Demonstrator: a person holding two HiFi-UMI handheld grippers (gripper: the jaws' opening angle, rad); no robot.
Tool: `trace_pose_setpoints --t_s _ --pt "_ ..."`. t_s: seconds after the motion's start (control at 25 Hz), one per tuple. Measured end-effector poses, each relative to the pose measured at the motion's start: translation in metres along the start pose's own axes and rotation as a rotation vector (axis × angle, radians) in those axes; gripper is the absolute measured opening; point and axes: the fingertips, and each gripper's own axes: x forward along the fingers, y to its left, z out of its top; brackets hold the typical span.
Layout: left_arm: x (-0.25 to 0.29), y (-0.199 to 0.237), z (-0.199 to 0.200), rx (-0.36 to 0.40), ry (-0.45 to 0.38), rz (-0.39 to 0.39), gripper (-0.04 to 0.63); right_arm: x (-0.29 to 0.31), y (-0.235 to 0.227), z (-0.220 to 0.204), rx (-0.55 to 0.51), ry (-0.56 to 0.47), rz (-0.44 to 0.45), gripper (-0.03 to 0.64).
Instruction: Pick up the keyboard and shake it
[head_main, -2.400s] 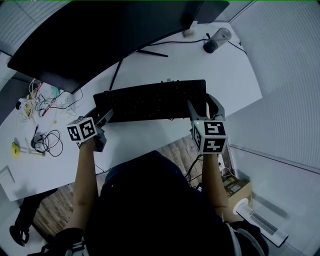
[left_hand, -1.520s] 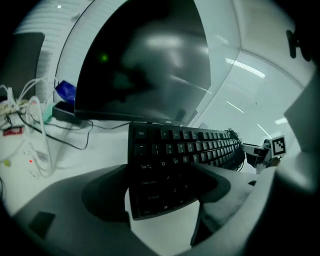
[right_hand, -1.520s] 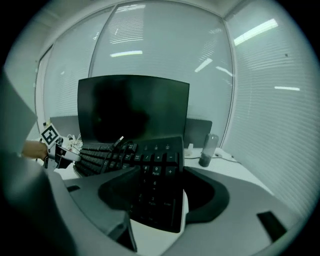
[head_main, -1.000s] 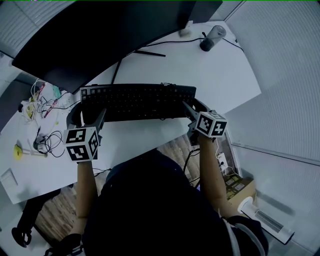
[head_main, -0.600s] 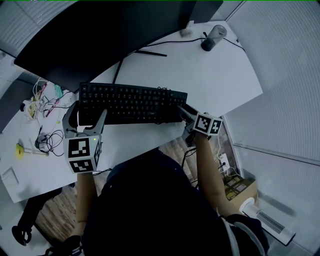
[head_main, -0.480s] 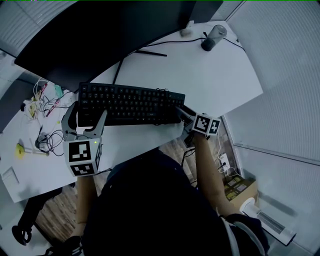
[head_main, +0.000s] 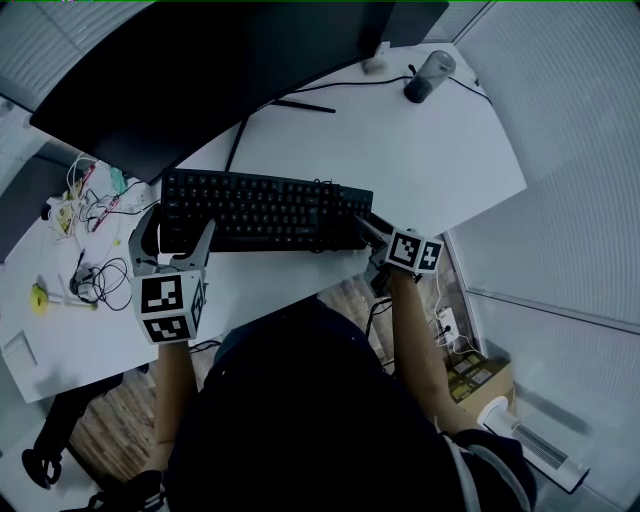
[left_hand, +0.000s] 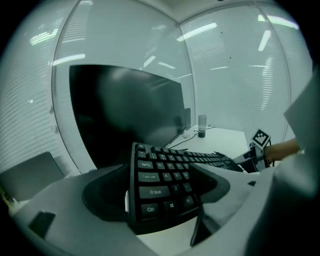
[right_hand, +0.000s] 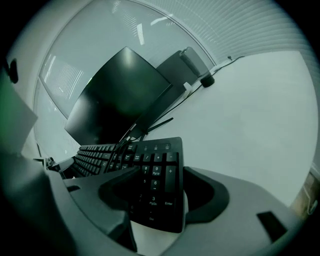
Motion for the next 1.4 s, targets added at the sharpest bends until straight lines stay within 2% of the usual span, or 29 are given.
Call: trace_pose_setpoints --t_s 0.12,0.28,0.44,0.56,0.72,0.96,1.24,1.4 --pt "0.018 -0.001 -0.029 -0.146 0.023 -0.057 0.388 -0.01 -0.008 0.012 -0.083 0.002 -0.087 0.281" --pt "0.049 -0.007 -0.067 -0.299 0.062 -0.123 0.388 -0.022 -0.018 0.029 -0.195 0.004 -0.2 0.281" --pt "0.081 -0.016 -0.1 -0.407 0.117 -0.179 0.388 -0.025 -0.029 0.035 -0.273 0.016 -0.282 0.281" --pt "0.103 -0.017 -0.123 -0.455 0.17 -0.201 0.388 -0.017 -0.036 0.034 -0.295 0.032 -0.325 0.281" --pt "0.125 -0.018 -0.146 -0.474 0.242 -0.206 0.388 -0.003 -0.046 0.034 -0.322 0.06 -0.361 0.281" --pt "0.142 -0.015 -0.17 -0.46 0.323 -0.184 0.388 0.021 -0.056 0.03 -0.336 0.089 -0.366 0.281" --pt "0.147 -0.01 -0.168 -0.408 0.308 -0.159 0.388 0.027 -0.059 0.025 -0.324 0.026 -0.344 0.281" --pt "0.143 -0.005 -0.162 -0.384 0.283 -0.12 0.388 0.022 -0.053 0.028 -0.367 0.025 -0.408 0.281"
